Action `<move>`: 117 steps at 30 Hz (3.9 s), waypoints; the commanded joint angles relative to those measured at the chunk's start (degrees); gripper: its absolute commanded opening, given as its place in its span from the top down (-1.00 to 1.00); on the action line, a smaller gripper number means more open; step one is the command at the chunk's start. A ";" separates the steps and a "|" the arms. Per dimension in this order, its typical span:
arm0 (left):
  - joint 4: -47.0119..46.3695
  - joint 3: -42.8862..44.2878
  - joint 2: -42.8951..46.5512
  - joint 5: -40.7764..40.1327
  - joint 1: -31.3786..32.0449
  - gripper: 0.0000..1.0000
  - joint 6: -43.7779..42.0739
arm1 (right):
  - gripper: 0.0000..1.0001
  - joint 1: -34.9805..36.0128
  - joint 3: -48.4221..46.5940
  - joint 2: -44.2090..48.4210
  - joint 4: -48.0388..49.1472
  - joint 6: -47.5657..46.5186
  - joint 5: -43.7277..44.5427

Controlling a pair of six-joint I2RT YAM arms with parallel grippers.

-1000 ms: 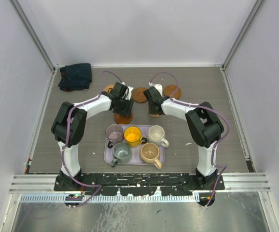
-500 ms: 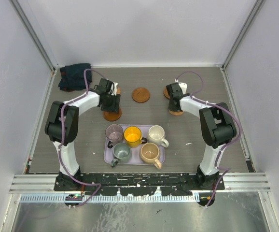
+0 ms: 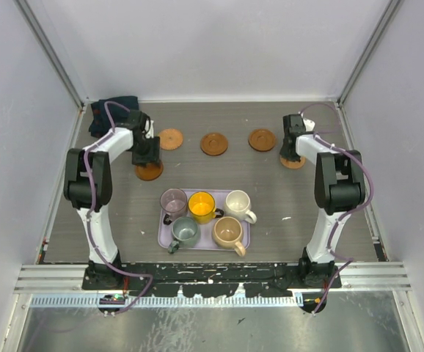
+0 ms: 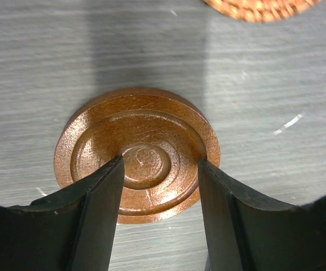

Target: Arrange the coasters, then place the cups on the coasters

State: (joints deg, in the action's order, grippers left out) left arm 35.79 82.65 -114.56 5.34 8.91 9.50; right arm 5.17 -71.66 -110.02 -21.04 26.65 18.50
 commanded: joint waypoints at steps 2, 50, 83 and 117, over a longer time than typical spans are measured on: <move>7.40 8.51 -6.94 -2.89 -4.55 -0.15 -2.26 | 0.87 -4.15 -5.87 -8.09 -5.56 -0.81 -1.99; 6.01 29.02 -22.98 13.50 1.30 -0.13 0.88 | 0.91 3.42 -14.63 -17.33 -4.72 -5.16 -11.08; 0.43 11.26 -12.04 12.95 2.63 -0.16 1.86 | 0.91 7.38 -7.05 -10.56 -4.53 -1.80 -9.72; 7.19 32.46 -22.44 13.68 -4.86 -0.40 -0.85 | 0.81 5.64 -24.99 -19.01 -10.32 -8.27 0.29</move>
State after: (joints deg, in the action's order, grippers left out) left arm 42.28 112.84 -133.64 19.16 5.41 9.65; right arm 11.64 -94.87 -124.60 -30.02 19.73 17.98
